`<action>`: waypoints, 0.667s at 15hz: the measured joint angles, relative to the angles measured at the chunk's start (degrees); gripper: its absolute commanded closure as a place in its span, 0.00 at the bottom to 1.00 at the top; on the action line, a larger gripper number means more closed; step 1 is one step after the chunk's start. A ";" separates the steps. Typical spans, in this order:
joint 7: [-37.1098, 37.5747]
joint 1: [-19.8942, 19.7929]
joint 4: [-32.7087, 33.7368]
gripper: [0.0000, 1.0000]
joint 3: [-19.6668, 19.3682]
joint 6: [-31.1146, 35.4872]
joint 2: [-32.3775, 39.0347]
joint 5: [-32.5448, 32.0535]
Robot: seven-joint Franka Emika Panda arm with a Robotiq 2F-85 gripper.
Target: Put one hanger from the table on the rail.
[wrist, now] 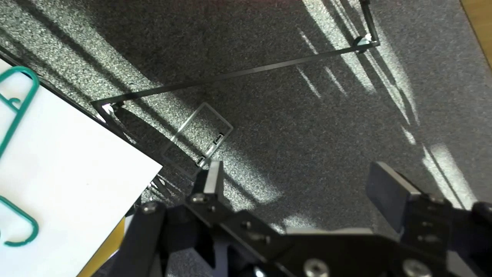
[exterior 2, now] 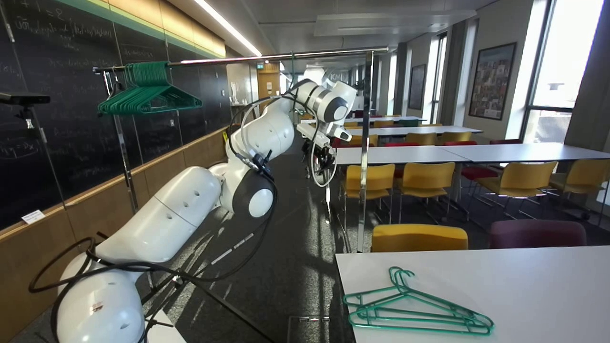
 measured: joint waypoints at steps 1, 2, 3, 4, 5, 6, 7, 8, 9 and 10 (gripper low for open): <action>-0.01 0.41 0.02 0.00 -0.38 0.00 1.36 -1.16; -0.02 0.71 0.03 0.00 -0.73 0.00 2.67 -2.19; -0.02 0.93 0.05 0.00 -1.08 0.00 3.88 -3.03; -0.02 1.07 0.04 0.00 -1.40 0.00 5.03 -3.79; -0.02 1.18 0.05 0.00 -1.66 0.00 6.09 -4.32; -0.02 1.32 0.17 0.00 -1.88 -0.02 7.09 -4.55; -0.02 1.53 0.35 0.00 -2.01 -0.04 8.00 -4.68; -0.06 1.79 0.35 0.00 -2.04 -0.04 8.76 -4.80; -0.10 2.17 0.34 0.00 -2.08 -0.04 9.41 -5.01; -0.11 2.65 0.31 0.00 -2.15 -0.04 10.04 -5.43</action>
